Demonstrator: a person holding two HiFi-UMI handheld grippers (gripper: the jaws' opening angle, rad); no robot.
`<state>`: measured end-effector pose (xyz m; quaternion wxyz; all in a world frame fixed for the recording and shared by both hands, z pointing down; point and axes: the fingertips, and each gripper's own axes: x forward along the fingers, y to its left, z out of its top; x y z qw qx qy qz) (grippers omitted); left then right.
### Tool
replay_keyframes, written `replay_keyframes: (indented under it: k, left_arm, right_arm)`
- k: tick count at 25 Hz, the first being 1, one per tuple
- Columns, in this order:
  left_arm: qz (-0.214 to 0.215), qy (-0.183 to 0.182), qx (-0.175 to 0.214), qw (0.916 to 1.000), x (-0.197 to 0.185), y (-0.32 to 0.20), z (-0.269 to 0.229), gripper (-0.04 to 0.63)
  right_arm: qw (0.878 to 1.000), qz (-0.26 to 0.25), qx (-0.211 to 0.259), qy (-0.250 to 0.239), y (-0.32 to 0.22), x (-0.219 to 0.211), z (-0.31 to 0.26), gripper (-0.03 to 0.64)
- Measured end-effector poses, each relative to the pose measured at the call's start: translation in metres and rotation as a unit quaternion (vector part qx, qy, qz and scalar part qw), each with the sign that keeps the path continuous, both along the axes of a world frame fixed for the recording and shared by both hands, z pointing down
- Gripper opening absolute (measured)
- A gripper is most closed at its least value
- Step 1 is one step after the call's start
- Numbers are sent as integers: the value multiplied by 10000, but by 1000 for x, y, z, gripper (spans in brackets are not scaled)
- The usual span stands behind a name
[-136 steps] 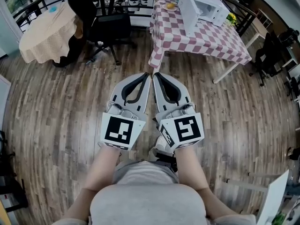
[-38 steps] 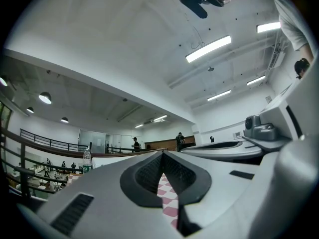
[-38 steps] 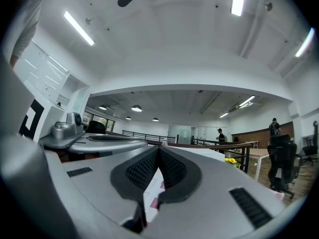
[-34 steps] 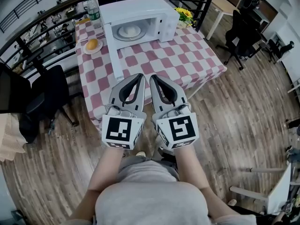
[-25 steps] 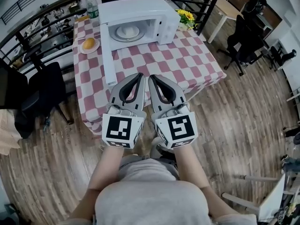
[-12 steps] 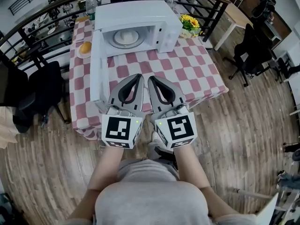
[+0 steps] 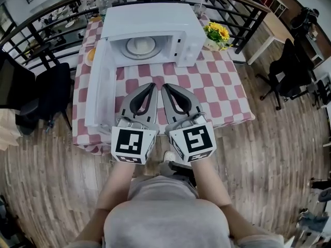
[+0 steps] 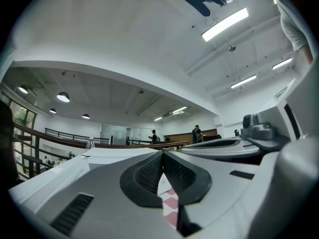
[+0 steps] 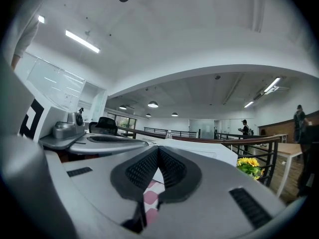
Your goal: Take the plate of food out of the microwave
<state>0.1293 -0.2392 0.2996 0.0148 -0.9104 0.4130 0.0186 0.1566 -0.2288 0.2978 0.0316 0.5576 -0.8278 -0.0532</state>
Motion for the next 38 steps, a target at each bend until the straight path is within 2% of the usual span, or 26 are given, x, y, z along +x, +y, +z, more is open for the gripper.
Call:
replay_keyframes:
  k: [12, 22, 30, 38]
  left_arm:
    - [-567, 165, -343, 9977, 42, -39, 16, 2]
    - [-982, 247, -453, 9938, 51, -61, 20, 2]
    - [-1002, 253, -472, 9935, 62, -85, 27, 3]
    - [-1027, 440, -558, 9922, 66, -114, 34, 5]
  right_arm:
    - [9977, -666, -71, -35, -39, 45, 11, 21]
    - [9952, -964, -130, -80, -59, 59, 17, 21]
    - [9955, -929, -165, -116, -82, 73, 25, 21]
    - [9955, -904, -267, -72, -105, 82, 34, 21]
